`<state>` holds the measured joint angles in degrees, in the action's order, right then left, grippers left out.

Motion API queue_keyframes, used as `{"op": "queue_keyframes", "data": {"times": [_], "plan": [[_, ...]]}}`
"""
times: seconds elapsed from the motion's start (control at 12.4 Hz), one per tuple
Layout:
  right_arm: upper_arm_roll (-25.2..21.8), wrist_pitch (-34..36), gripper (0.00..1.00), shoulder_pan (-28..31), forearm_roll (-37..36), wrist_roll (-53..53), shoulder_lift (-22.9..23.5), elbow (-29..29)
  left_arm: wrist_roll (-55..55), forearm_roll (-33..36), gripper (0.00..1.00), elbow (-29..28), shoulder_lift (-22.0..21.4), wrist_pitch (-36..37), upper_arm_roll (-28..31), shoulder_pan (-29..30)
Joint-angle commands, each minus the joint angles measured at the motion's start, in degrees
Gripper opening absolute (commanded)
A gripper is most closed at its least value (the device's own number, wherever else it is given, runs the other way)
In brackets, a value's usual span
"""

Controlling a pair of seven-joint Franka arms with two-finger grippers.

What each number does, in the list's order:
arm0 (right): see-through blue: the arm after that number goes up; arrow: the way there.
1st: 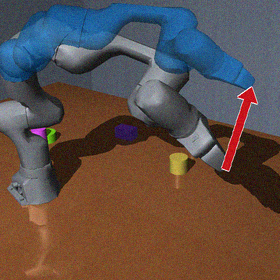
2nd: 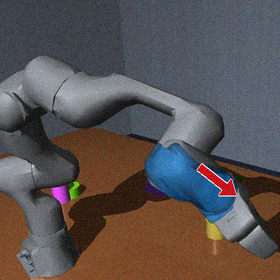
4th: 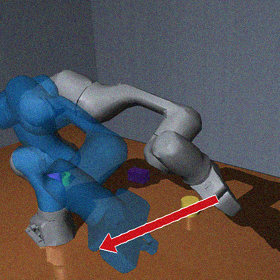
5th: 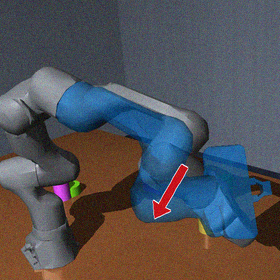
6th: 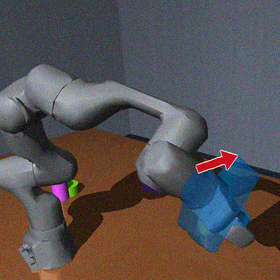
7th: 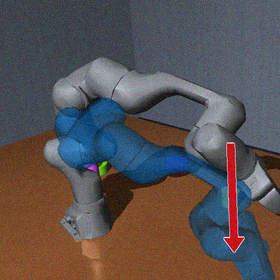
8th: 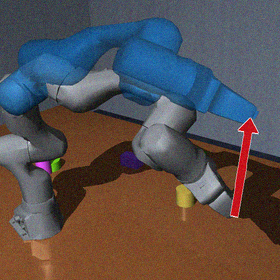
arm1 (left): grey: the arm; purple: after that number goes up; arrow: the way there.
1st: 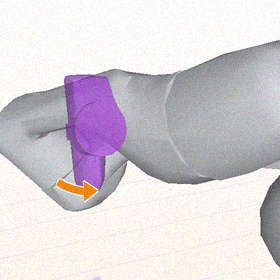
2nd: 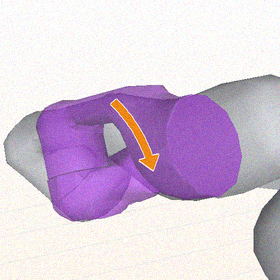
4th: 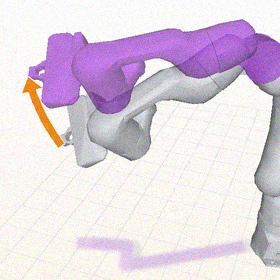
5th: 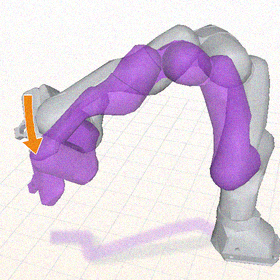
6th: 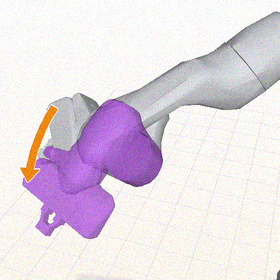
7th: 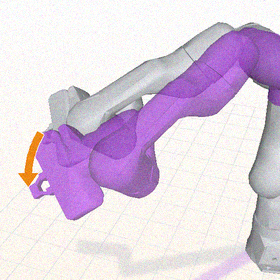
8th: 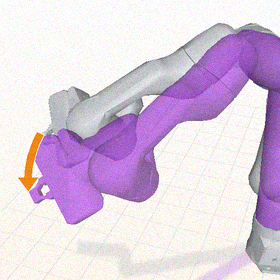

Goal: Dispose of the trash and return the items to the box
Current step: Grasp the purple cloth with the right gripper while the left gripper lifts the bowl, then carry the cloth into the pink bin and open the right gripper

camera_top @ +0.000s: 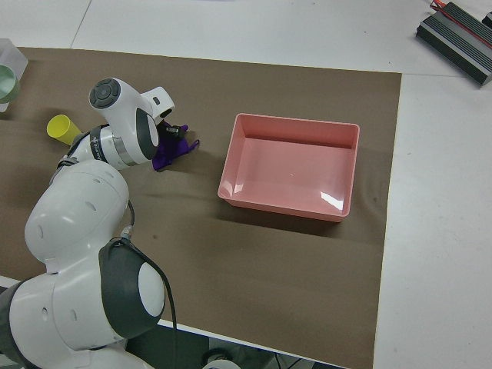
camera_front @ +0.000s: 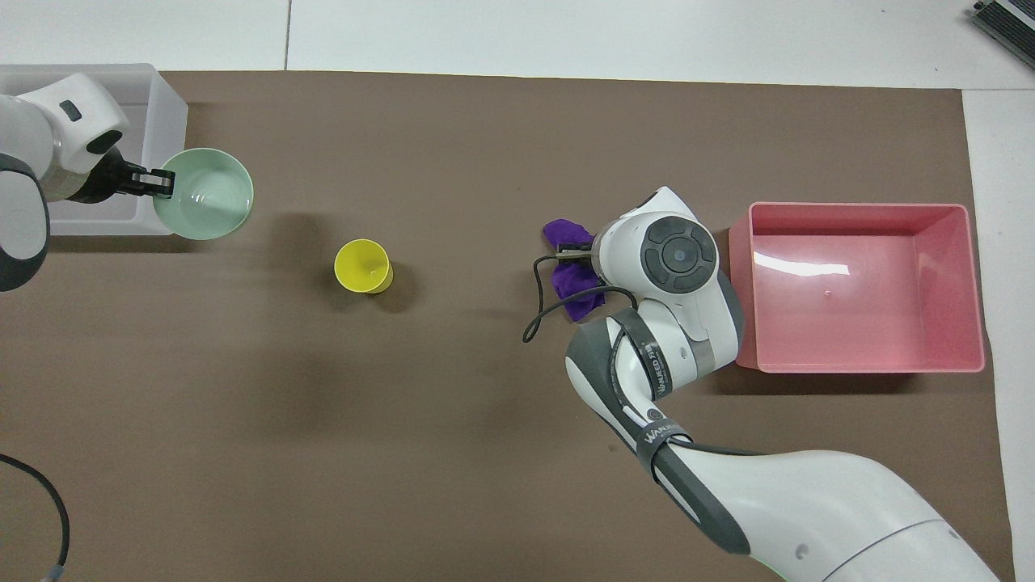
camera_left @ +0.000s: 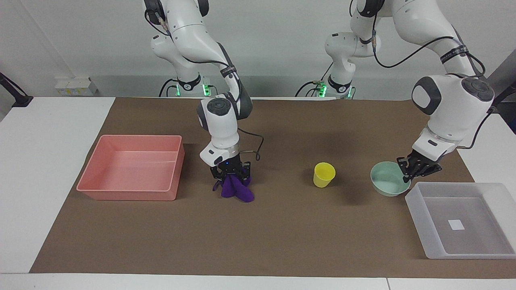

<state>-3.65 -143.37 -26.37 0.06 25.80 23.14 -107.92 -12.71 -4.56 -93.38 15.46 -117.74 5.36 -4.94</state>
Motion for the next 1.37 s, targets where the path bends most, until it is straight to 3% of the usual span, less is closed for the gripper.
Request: {"op": "queue_keyframes", "data": {"times": [0.0, 0.32, 0.48, 0.73, 1.05, 1.29], "plan": [[0.3, 4.1, 0.00, 0.2, 1.9, 0.7, -1.2, 0.5, -0.4, -0.4, 0.00, 7.8, 2.7, 5.2, -0.2, 0.7], [-0.1, 12.3, 0.00, 1.1, 1.9, 0.7, -7.1, 1.7, -0.3, -1.0, 0.00, 14.5, 6.5, 3.0, -0.3, 6.7], [-0.4, 15.9, 0.00, 2.2, 1.5, 0.7, -10.9, 2.1, 0.0, -1.5, 0.00, 20.4, 9.9, 2.3, -0.3, 9.2], [-0.5, 22.4, 0.00, 5.0, 0.8, 0.4, -17.3, 2.4, 0.0, -1.6, 0.00, 23.8, 16.3, -4.4, -0.6, 12.2], [-0.5, 29.0, 0.00, 11.6, -0.4, -1.7, -24.7, 2.4, -0.4, -2.8, 0.00, 22.3, 20.0, -11.0, -0.5, 15.9], [-0.4, 32.6, 0.00, 20.1, -1.7, -11.4, -26.6, 2.0, -0.3, -3.2, 0.00, 19.8, 21.6, -15.7, -0.4, 16.3]]}}
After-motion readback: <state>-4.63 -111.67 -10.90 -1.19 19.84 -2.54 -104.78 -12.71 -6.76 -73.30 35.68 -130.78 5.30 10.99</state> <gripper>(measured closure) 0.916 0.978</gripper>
